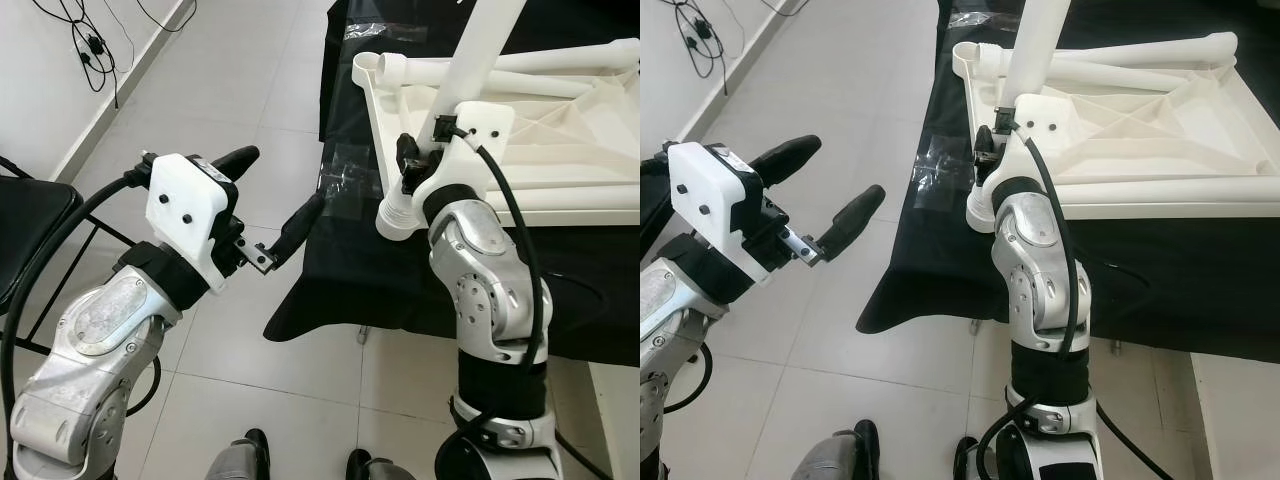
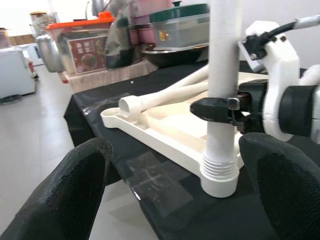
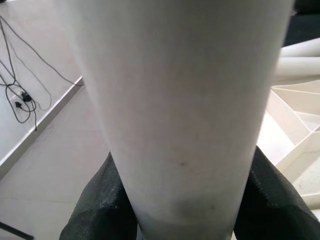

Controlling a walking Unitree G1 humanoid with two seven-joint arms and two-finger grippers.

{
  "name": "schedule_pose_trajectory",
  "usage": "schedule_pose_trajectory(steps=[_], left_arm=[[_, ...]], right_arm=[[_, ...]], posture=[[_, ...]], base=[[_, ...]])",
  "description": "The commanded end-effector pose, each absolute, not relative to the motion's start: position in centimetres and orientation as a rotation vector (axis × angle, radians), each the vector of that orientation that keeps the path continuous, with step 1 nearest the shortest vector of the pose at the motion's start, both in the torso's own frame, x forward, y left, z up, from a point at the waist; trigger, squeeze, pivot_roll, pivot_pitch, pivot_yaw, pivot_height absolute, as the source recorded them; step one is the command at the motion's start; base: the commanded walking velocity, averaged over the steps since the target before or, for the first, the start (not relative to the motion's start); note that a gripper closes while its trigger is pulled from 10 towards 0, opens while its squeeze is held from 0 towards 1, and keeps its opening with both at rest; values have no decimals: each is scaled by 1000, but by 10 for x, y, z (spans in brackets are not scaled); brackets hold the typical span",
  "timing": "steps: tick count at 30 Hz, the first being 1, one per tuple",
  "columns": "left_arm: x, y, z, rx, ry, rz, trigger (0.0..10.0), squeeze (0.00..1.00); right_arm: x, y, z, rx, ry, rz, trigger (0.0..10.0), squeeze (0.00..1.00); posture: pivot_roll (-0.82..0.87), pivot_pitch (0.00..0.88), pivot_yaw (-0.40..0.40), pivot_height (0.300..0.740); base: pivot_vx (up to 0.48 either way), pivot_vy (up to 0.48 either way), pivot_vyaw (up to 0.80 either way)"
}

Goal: Building children table

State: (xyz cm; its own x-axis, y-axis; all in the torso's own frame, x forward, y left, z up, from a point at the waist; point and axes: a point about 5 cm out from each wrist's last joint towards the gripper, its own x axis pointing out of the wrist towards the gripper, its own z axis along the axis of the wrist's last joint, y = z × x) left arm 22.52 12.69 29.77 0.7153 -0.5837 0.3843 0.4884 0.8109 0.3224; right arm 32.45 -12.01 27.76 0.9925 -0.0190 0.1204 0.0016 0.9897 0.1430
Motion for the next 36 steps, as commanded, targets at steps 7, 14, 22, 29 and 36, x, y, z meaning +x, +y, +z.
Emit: schedule_pose_trajectory(steps=[7, 14, 22, 29, 36], left_arm=[[234, 132, 325, 92, -567, -677, 10000, 0], [254, 131, 365, 62, -639, -838, 10000, 0], [300, 112, 413, -22, -637, -1071, 10000, 0], [321, 84, 429, -9, -583, -1239, 10000, 0], [332, 57, 431, 39, -529, -1350, 10000, 0]], right_arm=[[329, -116, 229, 231, 101, 8, 10000, 0], [330, -112, 232, 241, 87, 18, 10000, 0], [329, -104, 243, 267, 31, 51, 10000, 0], [325, -97, 252, 260, -38, 110, 10000, 0], [323, -89, 259, 255, -79, 151, 10000, 0]], posture=[[132, 285, 10, 740], [136, 274, 11, 740], [129, 265, 41, 740], [129, 266, 56, 740], [134, 266, 66, 740]], base=[[0, 0, 0], [0, 0, 0], [0, 0, 0], [0, 0, 0], [0, 0, 0]])
